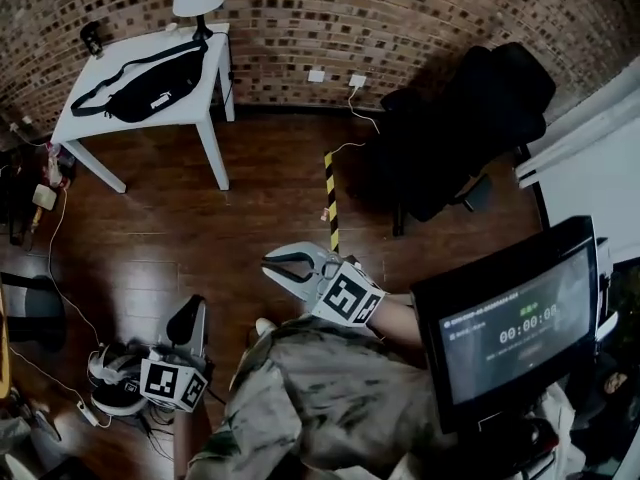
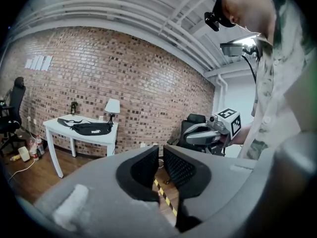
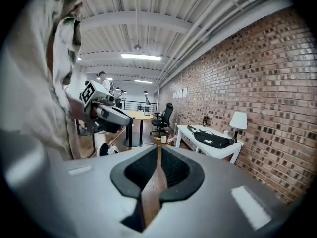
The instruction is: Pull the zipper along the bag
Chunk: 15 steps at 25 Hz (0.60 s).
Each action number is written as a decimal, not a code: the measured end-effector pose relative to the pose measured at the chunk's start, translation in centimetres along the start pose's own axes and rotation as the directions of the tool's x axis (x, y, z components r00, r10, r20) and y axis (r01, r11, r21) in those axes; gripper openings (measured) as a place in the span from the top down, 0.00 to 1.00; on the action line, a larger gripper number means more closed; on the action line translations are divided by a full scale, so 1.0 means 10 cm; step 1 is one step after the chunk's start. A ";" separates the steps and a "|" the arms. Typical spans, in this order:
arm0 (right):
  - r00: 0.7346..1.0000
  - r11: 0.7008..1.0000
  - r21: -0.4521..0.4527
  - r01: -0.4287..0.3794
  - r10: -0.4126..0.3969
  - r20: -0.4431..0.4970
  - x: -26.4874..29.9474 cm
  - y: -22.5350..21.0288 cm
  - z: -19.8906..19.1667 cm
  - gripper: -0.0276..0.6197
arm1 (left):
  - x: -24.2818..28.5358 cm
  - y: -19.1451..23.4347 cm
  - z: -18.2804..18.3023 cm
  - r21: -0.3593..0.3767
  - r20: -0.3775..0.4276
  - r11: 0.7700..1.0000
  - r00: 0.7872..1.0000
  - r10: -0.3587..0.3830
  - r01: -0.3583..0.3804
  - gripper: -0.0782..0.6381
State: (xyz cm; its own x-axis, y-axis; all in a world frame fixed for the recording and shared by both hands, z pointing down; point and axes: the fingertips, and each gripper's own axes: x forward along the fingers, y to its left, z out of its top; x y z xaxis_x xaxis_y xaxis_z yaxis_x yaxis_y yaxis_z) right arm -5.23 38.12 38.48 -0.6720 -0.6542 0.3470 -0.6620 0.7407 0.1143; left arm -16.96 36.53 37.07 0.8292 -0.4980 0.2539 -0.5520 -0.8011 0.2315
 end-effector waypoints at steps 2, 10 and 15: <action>1.000 1.000 0.009 -0.001 0.001 0.018 -0.14 0.03 0.03 0.91 | 0.06 -0.13 0.01 0.004 -0.001 1.000 1.000 -0.006 0.006 0.85; 0.997 0.999 0.053 0.013 -0.017 0.074 -0.72 0.00 0.04 0.92 | 0.41 -0.73 0.12 0.015 -0.003 0.998 0.998 -0.056 0.056 0.85; 0.996 0.999 0.044 -0.002 -0.002 0.092 -0.96 0.01 -0.02 0.92 | 0.48 -0.97 0.03 0.002 -0.022 0.999 0.999 -0.048 0.049 0.85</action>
State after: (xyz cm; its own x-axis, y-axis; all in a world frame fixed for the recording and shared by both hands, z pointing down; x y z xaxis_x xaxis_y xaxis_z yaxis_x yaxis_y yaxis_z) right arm 1.21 44.48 35.32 -0.6982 -0.6671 0.2600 -0.6748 0.7344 0.0723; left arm -7.62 41.85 35.76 0.8528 -0.4512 0.2630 -0.5109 -0.8251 0.2412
